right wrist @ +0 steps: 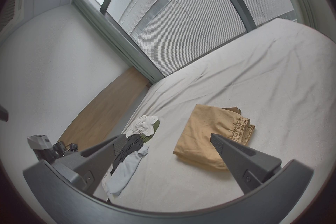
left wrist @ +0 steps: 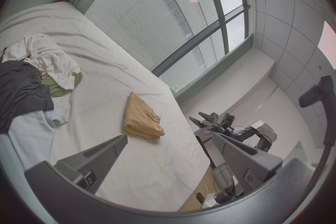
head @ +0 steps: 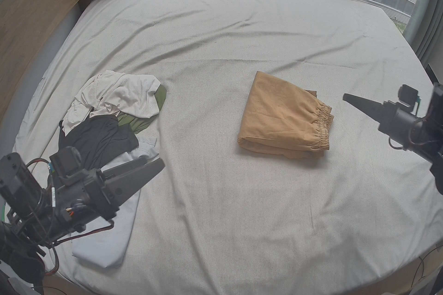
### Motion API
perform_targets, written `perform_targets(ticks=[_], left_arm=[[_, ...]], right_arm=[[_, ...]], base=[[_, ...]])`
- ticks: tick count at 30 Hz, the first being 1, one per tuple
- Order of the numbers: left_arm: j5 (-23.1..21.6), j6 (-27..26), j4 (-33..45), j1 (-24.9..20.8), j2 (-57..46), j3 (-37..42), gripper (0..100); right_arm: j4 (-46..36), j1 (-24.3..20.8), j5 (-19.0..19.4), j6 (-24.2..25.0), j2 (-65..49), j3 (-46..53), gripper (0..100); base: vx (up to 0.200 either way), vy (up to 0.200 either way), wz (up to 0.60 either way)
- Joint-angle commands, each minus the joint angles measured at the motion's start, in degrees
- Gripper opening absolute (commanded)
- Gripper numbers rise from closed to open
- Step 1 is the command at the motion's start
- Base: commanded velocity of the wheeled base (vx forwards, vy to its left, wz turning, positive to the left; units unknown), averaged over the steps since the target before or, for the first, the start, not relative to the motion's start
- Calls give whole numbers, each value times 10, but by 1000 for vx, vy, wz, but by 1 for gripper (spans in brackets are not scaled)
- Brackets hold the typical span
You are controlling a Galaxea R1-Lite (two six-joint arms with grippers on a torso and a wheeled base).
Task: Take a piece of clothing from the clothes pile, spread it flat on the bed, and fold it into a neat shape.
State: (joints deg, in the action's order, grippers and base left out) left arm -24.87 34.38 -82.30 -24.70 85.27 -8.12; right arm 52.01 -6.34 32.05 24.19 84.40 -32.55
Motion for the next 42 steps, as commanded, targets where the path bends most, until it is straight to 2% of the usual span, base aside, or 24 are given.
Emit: perform_targets(ticks=[1,3,6,8,9,11,15,20,23,24,25,26,27,29,32,33,35,36,38,42], left_arm=[[2,-18,253,-15,-372,74,100],[13,-52,344,-1,-425,70,100],[58,-93,470,34,-510,66,100],[78,-104,536,44,-564,50,100],[79,-104,540,45,-569,49,100],[87,-105,609,72,-635,35,100],[74,-106,667,134,-698,36,100],[63,-113,685,158,-738,48,100],[49,-149,686,181,-768,79,100],[49,-149,686,181,-768,79,100],[47,-167,694,197,-783,81,100],[46,-172,700,207,-795,81,100],[46,-172,702,208,-796,81,100],[48,-180,711,220,-807,81,100],[51,-204,723,232,-815,81,100],[51,-228,746,254,-832,81,100],[67,-266,782,258,-842,81,100],[90,-279,790,258,-840,80,100],[148,-282,789,258,-840,81,100],[189,-286,790,258,-840,81,100]], right_arm=[[-225,-37,16,-49,-489,181,100],[-292,-38,15,-49,-544,174,100],[-368,-39,14,-49,-621,168,100],[-400,-38,15,-49,-655,166,100],[-401,-38,14,-49,-658,166,100],[-435,-39,15,-50,-702,172,100],[-484,-35,13,-51,-749,173,100],[-505,-24,10,-53,-783,195,100],[-501,-22,-68,-120,-787,234,100],[-501,-22,-68,-120,-787,234,100],[-507,-22,-124,-161,-786,245,100],[-509,-22,-155,-184,-786,252,100],[-509,-22,-160,-186,-786,253,100],[-510,-22,-257,-220,-786,268,100],[-503,-21,-329,-236,-786,312,100],[-492,-18,-349,-238,-785,325,100],[-485,-18,-352,-231,-785,325,100],[-485,-18,-355,-227,-785,325,100],[-485,-17,-357,-225,-784,325,100],[-503,19,-353,-250,-785,319,100]], base=[[0,0,0],[0,0,0],[0,0,0],[0,0,0],[0,0,0],[0,0,0],[0,0,0],[0,0,0],[0,0,0],[0,0,0],[0,0,0],[0,0,0],[0,0,0],[0,0,0],[0,0,0],[0,0,0],[0,0,0],[0,0,0],[0,0,0],[0,0,0]])
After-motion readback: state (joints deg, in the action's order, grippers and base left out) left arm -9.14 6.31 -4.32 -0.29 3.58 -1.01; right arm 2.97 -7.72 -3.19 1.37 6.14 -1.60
